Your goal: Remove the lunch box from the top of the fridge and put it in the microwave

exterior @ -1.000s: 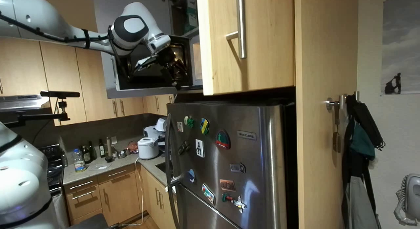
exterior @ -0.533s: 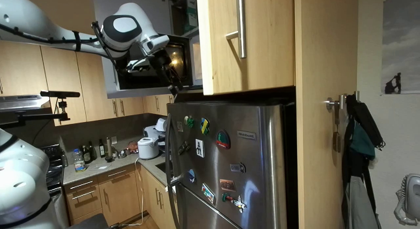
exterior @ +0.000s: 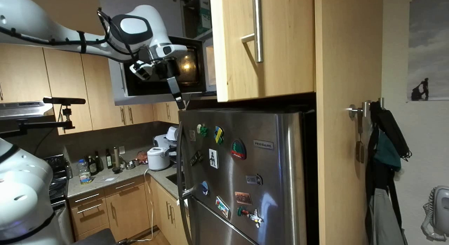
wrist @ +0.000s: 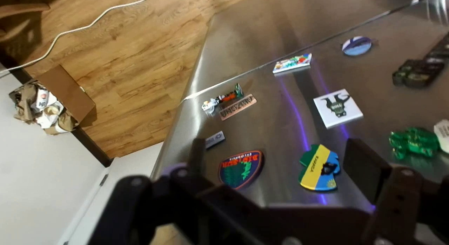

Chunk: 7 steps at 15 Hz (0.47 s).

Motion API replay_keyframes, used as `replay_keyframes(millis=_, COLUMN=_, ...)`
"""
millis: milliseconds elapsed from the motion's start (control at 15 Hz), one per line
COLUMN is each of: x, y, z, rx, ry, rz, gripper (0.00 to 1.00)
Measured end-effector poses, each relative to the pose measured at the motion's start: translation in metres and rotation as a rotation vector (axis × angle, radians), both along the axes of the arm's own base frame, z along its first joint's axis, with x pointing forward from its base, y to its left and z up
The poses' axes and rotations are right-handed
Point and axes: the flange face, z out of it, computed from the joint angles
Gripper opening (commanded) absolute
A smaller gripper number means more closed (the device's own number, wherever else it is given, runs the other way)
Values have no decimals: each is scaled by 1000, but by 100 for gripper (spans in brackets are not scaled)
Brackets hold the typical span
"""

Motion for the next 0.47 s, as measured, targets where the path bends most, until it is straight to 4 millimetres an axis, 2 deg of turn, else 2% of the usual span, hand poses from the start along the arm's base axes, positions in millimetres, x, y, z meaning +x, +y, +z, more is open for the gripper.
replay_keyframes(millis=467, x=-4, y=-5, z=-13, rx=-60, ry=104, rz=200, gripper=100)
